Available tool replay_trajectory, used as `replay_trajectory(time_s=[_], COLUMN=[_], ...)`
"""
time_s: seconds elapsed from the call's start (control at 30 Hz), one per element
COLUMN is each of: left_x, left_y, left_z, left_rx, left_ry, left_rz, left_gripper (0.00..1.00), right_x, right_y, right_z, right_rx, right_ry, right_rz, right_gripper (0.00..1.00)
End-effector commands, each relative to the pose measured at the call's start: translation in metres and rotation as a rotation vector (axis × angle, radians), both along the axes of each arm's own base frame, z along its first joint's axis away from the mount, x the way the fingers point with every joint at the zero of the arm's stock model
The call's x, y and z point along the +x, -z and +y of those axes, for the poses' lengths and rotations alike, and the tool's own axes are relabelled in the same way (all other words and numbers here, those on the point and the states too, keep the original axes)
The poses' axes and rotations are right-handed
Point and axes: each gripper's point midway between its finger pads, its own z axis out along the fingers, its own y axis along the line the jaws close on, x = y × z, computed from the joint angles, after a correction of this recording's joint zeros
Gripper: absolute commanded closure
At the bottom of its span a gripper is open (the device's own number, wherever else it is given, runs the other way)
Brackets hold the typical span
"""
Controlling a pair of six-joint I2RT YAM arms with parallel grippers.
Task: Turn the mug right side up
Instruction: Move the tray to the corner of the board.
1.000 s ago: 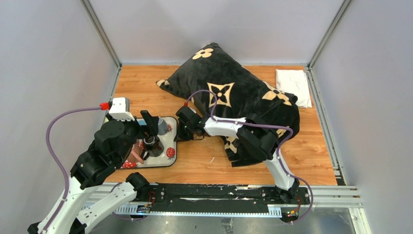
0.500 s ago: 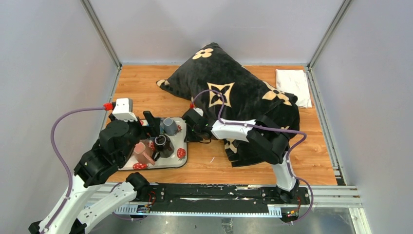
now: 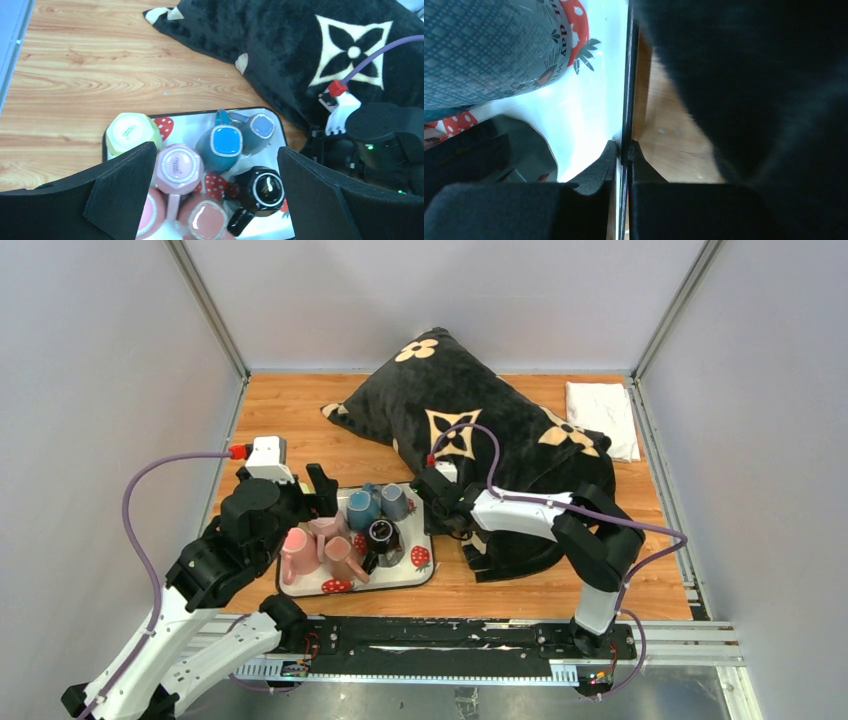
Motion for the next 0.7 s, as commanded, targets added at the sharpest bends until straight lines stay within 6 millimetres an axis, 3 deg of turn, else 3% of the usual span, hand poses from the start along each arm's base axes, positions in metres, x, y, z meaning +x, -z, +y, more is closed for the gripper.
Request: replay_trajectory(time_s=[0.0, 0.17, 0.33, 0.53, 0.67], left_x=[0.006, 0.008, 0.009, 0.01, 0.012], left_y=[0.004, 0.01, 0.016, 0.021, 0.023], left_z=[-0.009, -0.011, -0.011, -0.012, -0.013], left_rx=[-0.015, -0.001, 0.005, 0.02, 0.026], left_ry=[0.011, 0.012, 0.001, -0.002, -0.001], left_rz=[0.005, 0.031, 0.047, 0.066, 0.072], left_gripper=[0.0, 0.0, 0.0, 0.0, 0.0], right_x=[0.016, 0.017, 0.018, 0.023, 0.024], right_y=[-0.001, 0.003, -0.003, -0.023, -0.041], right_z=[-0.064, -0.081, -0.083, -0.079, -0.071], right_rx=[-0.188, -0.216, -0.215, -0.186, -0.134], right_ry=[0.044, 0.064, 0.058, 0.033, -0.006], right_rz=[-0.076, -0.063, -0.077, -0.129, -0.161], right_gripper=[1.0, 1.0, 0.94, 0.77, 0.71])
